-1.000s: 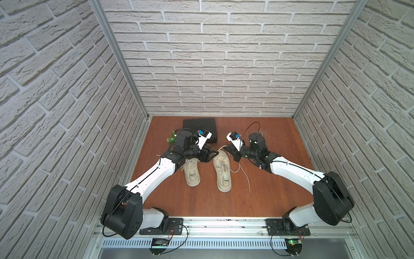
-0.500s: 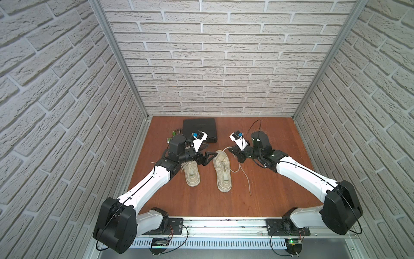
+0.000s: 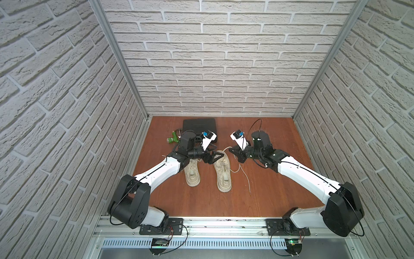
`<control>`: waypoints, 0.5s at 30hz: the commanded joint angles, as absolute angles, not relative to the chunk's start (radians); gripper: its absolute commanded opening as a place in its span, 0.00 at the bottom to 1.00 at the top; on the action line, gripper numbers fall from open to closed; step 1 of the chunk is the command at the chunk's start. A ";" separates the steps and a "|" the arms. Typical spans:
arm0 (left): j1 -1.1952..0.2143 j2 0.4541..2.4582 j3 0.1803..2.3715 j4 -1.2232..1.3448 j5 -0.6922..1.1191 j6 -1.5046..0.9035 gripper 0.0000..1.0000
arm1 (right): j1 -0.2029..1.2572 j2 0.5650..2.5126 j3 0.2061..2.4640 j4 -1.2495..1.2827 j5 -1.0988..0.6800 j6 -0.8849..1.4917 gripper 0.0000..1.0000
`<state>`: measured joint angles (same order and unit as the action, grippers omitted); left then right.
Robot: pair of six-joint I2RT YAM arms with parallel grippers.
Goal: Tie the shoes
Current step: Cross the shoelace with the shoelace.
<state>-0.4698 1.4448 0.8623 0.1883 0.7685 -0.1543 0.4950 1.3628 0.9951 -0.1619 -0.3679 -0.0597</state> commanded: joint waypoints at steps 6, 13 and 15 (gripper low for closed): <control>-0.490 1.517 0.911 0.243 0.854 -0.159 0.50 | 0.507 1.330 1.028 -0.151 -0.335 -0.023 0.03; -0.485 1.516 0.903 0.254 0.863 -0.227 0.04 | 0.505 1.370 1.071 -0.240 -0.234 -0.006 0.11; -0.471 1.507 0.902 0.241 0.846 -0.276 0.00 | 0.504 1.388 1.103 -0.314 -0.154 0.011 0.19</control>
<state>-0.4839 1.5177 0.8860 0.2104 0.8425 -0.2153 0.4980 1.3735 1.0561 -0.2375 -0.2615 -0.0170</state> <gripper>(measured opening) 0.066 0.162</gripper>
